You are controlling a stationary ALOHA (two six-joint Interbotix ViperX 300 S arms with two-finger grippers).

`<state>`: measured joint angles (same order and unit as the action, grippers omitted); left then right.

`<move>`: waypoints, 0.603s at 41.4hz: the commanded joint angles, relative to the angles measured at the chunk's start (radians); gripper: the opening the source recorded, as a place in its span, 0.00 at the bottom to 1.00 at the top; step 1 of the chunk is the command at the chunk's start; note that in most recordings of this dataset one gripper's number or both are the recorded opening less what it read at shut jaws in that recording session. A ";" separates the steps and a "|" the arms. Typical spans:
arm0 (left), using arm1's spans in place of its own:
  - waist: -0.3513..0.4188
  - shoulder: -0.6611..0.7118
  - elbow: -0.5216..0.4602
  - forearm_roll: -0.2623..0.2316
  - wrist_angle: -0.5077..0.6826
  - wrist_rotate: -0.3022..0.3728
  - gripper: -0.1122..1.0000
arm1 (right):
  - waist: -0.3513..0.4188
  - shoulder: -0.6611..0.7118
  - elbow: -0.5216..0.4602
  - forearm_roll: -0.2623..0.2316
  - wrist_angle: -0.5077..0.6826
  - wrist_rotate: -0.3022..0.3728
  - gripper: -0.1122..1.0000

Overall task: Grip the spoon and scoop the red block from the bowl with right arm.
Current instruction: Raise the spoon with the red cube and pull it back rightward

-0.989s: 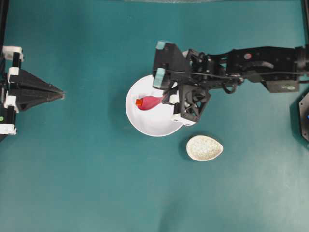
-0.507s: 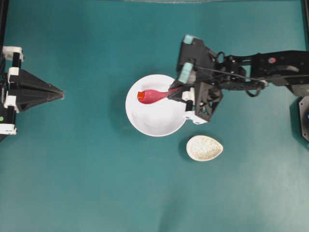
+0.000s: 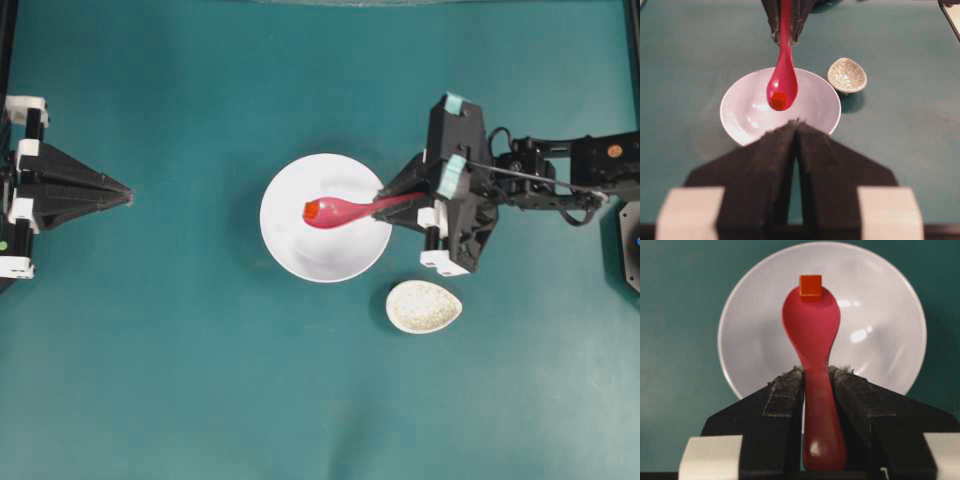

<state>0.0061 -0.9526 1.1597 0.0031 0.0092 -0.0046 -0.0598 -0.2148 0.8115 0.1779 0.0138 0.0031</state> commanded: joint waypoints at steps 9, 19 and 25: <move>0.002 0.003 -0.023 0.002 -0.005 -0.002 0.10 | 0.012 -0.054 0.025 0.003 -0.117 0.014 0.33; 0.002 0.005 -0.023 0.002 -0.005 -0.002 0.10 | 0.014 -0.084 0.035 0.003 -0.150 0.038 0.33; 0.002 0.008 -0.021 0.002 -0.005 -0.002 0.10 | 0.014 -0.112 0.028 0.003 -0.146 0.040 0.33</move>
<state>0.0061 -0.9526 1.1597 0.0031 0.0092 -0.0046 -0.0491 -0.2945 0.8575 0.1795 -0.1243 0.0414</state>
